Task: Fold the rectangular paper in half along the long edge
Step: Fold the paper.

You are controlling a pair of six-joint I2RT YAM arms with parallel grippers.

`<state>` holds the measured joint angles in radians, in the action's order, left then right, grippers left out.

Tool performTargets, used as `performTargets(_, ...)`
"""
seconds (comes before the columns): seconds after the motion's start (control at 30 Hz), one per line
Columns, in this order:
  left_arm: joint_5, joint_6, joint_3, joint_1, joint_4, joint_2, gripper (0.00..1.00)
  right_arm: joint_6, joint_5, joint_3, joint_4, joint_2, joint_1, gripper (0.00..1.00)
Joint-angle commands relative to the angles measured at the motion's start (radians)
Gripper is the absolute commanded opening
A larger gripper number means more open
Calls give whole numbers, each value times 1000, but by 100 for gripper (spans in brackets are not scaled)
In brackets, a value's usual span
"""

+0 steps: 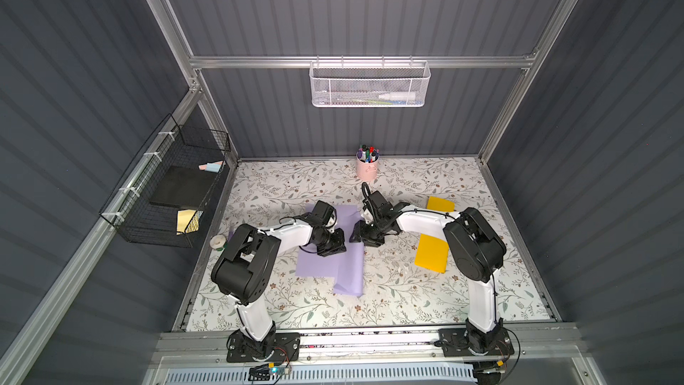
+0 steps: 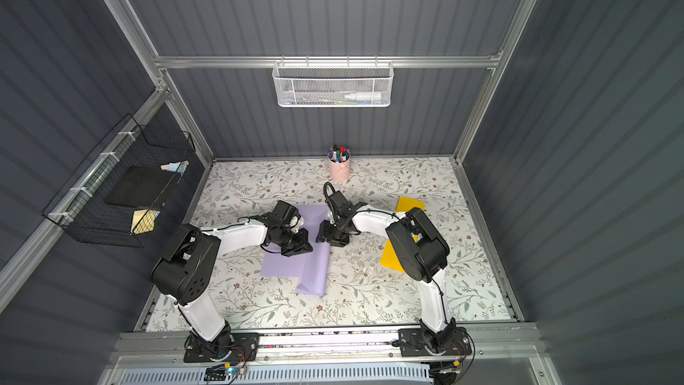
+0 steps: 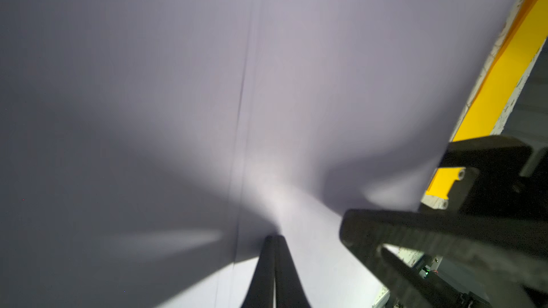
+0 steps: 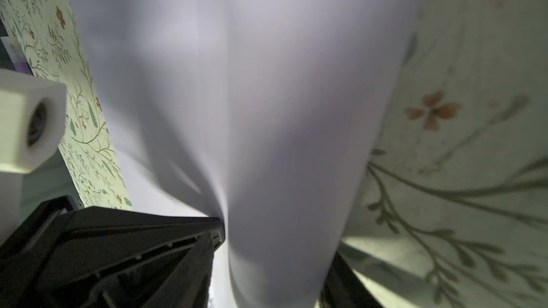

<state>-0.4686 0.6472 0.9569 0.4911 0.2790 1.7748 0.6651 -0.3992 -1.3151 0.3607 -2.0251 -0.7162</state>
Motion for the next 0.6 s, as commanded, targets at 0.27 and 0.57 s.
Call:
performTargets(0.27,47,-23,-6,6,61,22,6,-18,72,46,196,-41,-6,57)
performTargets(0.57,52,-27,-5,6,65,24,6,-23,29,182,133,121,68,44)
